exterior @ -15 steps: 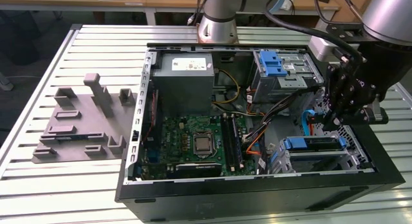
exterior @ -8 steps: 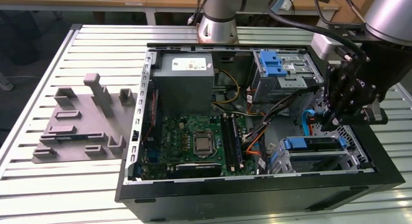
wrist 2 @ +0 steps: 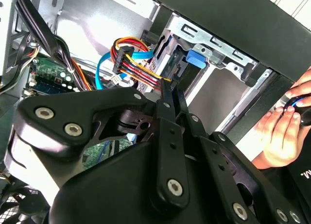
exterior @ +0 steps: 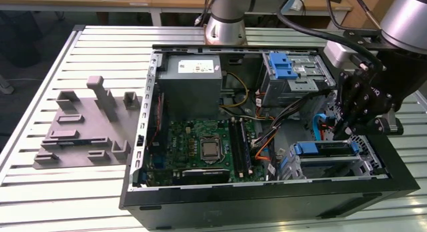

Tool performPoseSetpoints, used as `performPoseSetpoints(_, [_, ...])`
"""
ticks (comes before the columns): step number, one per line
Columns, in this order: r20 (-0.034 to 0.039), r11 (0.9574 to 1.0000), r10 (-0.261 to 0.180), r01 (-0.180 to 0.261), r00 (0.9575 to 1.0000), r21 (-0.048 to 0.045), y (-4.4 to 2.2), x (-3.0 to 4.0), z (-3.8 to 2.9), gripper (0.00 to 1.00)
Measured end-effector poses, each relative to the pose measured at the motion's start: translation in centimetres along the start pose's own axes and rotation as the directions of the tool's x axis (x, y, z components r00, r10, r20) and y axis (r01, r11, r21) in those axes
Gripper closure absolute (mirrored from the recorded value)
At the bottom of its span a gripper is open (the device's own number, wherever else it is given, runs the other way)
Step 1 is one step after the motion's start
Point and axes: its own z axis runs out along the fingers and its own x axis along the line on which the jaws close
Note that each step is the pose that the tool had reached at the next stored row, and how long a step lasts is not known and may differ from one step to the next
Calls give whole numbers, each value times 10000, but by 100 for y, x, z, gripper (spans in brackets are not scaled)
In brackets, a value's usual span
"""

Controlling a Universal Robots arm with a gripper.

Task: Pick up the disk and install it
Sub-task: 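Insert the first disk wire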

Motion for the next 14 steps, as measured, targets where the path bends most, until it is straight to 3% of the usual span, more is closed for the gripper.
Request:
performPoseSetpoints(4, [-4, 10000, -4, 4, 10000, -57, 1, 0, 1, 84])
performPoseSetpoints(9, [-15, 9997, -16, 16, 10000, -224, -25, 0, 9, 84])
performPoseSetpoints(14, [-17, 9997, -5, 5, 10000, -263, -49, 10, 38, 84])
